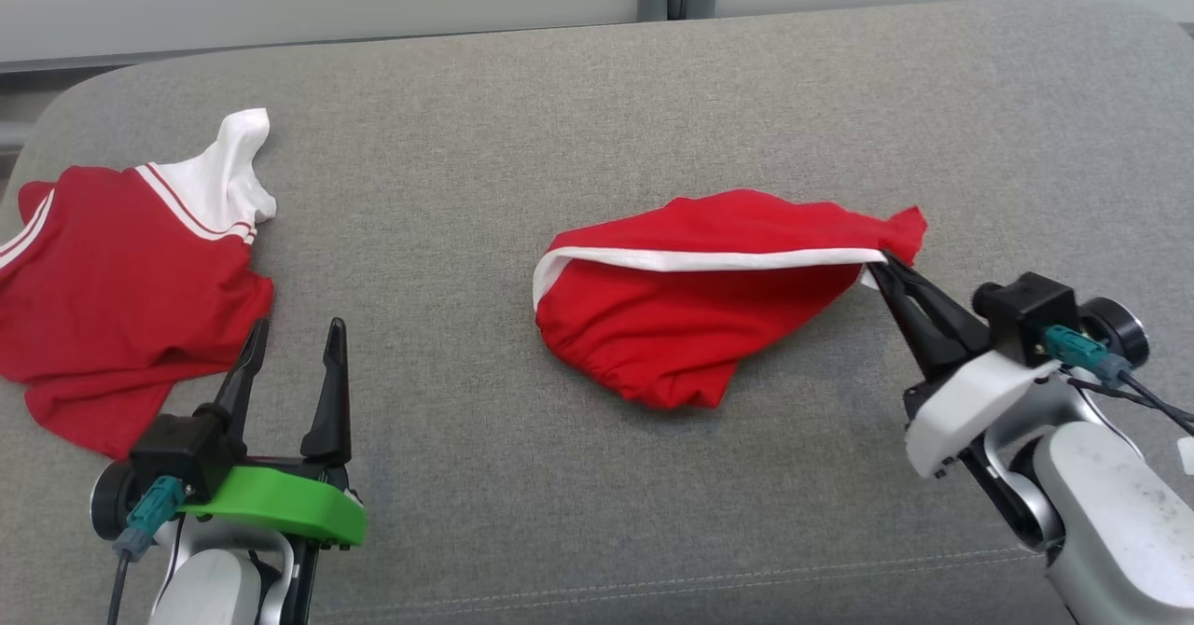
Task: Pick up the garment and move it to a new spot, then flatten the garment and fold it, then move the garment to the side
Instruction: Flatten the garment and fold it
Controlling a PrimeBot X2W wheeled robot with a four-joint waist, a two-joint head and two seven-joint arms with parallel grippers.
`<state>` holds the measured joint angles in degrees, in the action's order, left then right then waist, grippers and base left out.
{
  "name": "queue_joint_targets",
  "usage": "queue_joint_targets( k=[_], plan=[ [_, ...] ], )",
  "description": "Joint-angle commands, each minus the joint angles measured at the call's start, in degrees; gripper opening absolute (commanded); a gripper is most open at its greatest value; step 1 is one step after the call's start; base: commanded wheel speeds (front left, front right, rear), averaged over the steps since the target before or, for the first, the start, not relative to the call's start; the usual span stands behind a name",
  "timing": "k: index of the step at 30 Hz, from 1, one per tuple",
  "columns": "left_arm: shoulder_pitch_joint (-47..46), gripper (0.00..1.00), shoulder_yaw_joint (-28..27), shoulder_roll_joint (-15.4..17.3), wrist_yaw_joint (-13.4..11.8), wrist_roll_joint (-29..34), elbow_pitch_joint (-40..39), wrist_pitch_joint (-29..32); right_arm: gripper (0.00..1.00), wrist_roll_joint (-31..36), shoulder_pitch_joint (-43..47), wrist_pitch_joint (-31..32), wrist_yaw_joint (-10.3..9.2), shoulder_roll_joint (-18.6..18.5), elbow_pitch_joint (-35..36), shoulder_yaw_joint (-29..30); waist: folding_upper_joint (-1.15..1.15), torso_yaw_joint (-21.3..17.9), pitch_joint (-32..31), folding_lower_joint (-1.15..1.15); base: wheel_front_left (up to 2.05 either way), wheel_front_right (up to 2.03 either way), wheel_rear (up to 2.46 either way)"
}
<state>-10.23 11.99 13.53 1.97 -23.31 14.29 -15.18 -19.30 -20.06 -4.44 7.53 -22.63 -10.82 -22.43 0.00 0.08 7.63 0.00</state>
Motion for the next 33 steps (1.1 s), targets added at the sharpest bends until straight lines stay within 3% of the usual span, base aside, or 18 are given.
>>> queue_joint_targets(
  k=[1, 8, 12, 19, 23, 28, 33],
  plan=[
    [0.4, 1.0, 0.1, 0.3, 0.0, 0.5, -0.2, -0.1, 0.0, -0.7, 2.3, 0.5, -0.08, 0.1, 0.4, 2.4, 0.0, -0.1, -0.2, 0.0, 0.0, 0.0, 0.0],
    [0.0, 1.0, 0.8, 0.5, 0.1, 0.6, -0.2, 0.2, 0.0, -3.3, 8.1, 2.6, -0.09, 1.6, -4.4, 9.0, 0.0, 0.1, 0.0, 0.0, 0.0, 0.0, 0.0],
    [-0.4, 1.0, 1.3, 0.7, 0.0, 0.8, -0.2, 0.5, 0.0, -5.7, 9.6, 6.3, -0.08, 1.2, -9.0, 7.6, 0.0, 0.4, 0.4, 0.0, 0.0, 0.0, 0.0],
    [-0.7, 1.0, 1.3, 1.2, -0.2, 0.6, -0.3, 0.7, 0.0, -11.2, 8.2, 9.1, -0.08, -0.6, -7.2, 3.2, 0.0, 0.3, 1.2, 0.0, 0.0, 0.0, 0.0],
    [-0.9, 1.0, 1.5, 1.2, -0.4, 0.4, -0.3, 0.7, 0.0, -18.8, 7.3, 12.3, -0.06, -1.9, -2.5, 0.6, 0.0, 0.1, 1.5, 0.0, 0.0, 0.0, 0.0],
    [-1.4, 1.0, 1.9, 1.0, -0.3, 0.2, -0.2, 0.6, 0.0, -30.1, 5.1, 15.4, -0.05, -2.9, 2.6, 2.2, 0.0, 0.1, 1.9, 0.0, 0.0, 0.0, 0.0],
    [-2.3, 1.0, 2.5, 0.6, 0.0, 0.0, 0.2, 0.6, 0.0, -37.0, 1.9, 16.3, -0.05, -3.9, -2.1, 5.4, 0.0, 0.8, 2.3, 0.0, 0.0, 0.0, 0.0]
  ],
)
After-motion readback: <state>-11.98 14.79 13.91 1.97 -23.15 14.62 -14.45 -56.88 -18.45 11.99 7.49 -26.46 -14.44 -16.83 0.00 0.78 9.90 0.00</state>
